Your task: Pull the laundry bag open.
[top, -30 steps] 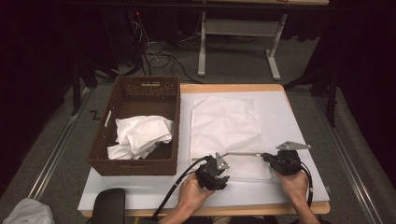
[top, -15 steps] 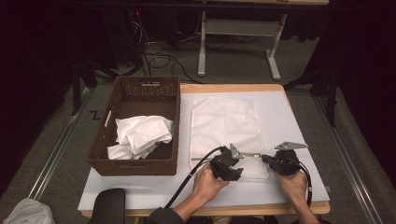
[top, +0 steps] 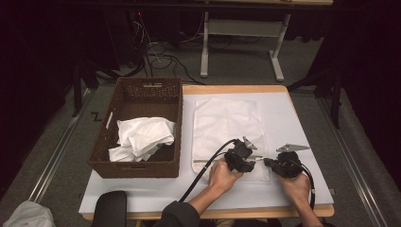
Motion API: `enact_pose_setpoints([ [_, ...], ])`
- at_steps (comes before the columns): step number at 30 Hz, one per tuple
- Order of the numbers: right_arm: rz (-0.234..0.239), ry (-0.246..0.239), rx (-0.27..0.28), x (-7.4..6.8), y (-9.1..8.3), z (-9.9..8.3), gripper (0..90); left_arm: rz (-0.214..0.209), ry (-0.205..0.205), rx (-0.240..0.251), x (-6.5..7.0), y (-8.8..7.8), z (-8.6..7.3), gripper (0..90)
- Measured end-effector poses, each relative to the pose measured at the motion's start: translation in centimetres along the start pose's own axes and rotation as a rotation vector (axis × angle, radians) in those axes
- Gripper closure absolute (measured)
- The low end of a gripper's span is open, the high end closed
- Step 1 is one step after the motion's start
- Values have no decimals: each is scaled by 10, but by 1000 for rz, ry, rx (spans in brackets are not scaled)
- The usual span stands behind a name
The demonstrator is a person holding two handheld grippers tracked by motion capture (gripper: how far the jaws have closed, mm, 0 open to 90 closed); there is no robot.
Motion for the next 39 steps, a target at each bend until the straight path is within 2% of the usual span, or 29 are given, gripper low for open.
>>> enact_pose_setpoints([
  [3, -1, -3, -1, 0, 0, 0, 900, -4, -10, -1, -1, 4, 2, 653],
  [4, -3, -4, -1, 0, 0, 0, 900, -14, -32, 5, -2, 8, 3, 661],
  [9, 1, 0, -1, 0, 0, 0, 900, -38, -72, 9, -6, 15, 7, 709],
  [14, 0, 0, -3, 0, 0, 0, 900, -54, -78, -5, -7, 24, 9, 748],
  [18, 0, -1, -4, 0, 0, 0, 900, -52, -73, -14, -6, 29, 11, 772],
  [24, 0, -8, -4, 0, 0, 0, 900, -67, -107, -20, -8, 36, 11, 791],
  [28, -3, -6, -5, -1, 0, 0, 900, -84, -128, -21, -9, 36, 11, 801],
  [34, -2, -9, -5, -1, 0, 0, 900, -94, -130, -20, -8, 35, 12, 804],
  [39, -3, -6, -10, -1, 0, 0, 900, -120, -127, -10, -1, 36, 13, 797],
])
Point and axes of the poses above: each handheld gripper's, and its own axes: y roughly forward along the jaws, z roughly out of its top, x roughly to its right, the point moved 3 cm from there along y, roughly forward along the jaws, and after that the axes turned 8 degrees about x, right-handed, at the moved point
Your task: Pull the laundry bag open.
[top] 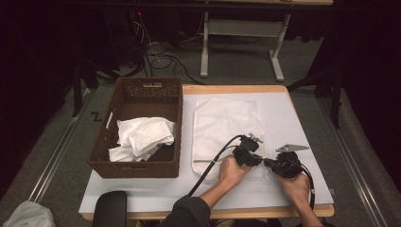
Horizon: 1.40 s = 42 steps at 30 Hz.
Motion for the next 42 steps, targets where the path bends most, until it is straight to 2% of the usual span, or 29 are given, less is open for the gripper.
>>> enact_pose_setpoints([
  [12, -7, -10, 4, 0, 0, 0, 900, 20, 2, -8, -1, 8, 0, 823],
  [16, -3, 2, 2, 0, 0, 0, 900, 13, 6, -11, -2, 8, 0, 831],
  [18, -7, -12, 6, 0, 0, 0, 900, 17, 18, -10, -1, 8, 0, 838],
  [22, -13, -5, 4, -1, 0, 0, 895, 14, 30, -14, -2, 7, -1, 846],
  [23, -27, -34, 6, -2, 0, 1, 884, 7, 27, -16, -3, 7, -1, 853],
  [27, -43, -31, 8, -3, 0, 1, 875, 2, 25, -15, -3, 7, -1, 857],
  [35, -37, -27, 5, -2, 1, 1, 886, 4, 32, -16, -3, 7, -1, 859],
  [42, -50, -61, -3, -5, 1, 0, 891, 7, 41, -24, -2, 5, -1, 859],
])
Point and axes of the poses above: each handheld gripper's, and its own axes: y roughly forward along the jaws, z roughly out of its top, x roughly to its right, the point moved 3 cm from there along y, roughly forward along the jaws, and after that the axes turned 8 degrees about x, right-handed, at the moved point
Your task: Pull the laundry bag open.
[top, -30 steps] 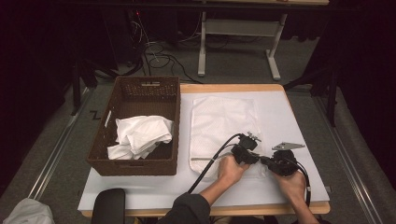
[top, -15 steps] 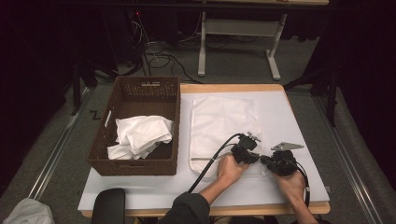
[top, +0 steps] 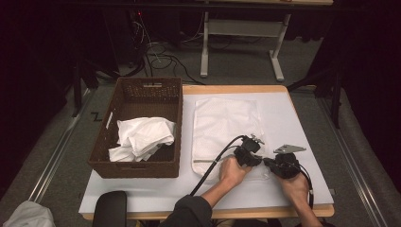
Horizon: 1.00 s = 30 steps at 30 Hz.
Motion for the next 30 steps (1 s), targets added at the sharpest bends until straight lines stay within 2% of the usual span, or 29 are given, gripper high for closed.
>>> enact_pose_setpoints([
  [10, 5, 16, 7, 1, 0, -1, 898, 11, 26, -12, 1, -6, 0, 860],
  [19, 4, 10, 9, 1, 0, -1, 898, 11, 31, -12, -1, -12, -2, 859],
  [30, 9, 29, 13, 2, 1, -1, 898, 15, 42, -8, -2, -22, -3, 859],
])
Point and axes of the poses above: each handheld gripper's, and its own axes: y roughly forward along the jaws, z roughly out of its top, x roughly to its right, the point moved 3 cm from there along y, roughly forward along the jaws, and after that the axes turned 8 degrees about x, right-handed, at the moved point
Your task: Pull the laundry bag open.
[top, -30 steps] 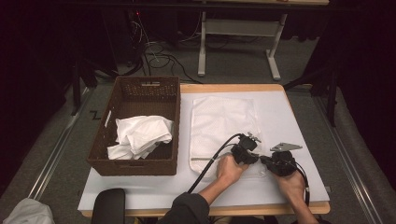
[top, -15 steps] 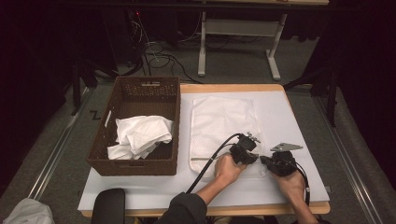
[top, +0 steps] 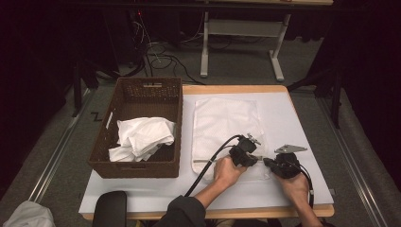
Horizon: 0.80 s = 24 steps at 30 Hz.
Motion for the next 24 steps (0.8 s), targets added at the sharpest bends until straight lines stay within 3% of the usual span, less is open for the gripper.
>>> enact_pose_setpoints([
  [24, -2, 0, 1, 0, 0, 0, 898, 3, -1, 29, -5, -23, -8, 857],
])
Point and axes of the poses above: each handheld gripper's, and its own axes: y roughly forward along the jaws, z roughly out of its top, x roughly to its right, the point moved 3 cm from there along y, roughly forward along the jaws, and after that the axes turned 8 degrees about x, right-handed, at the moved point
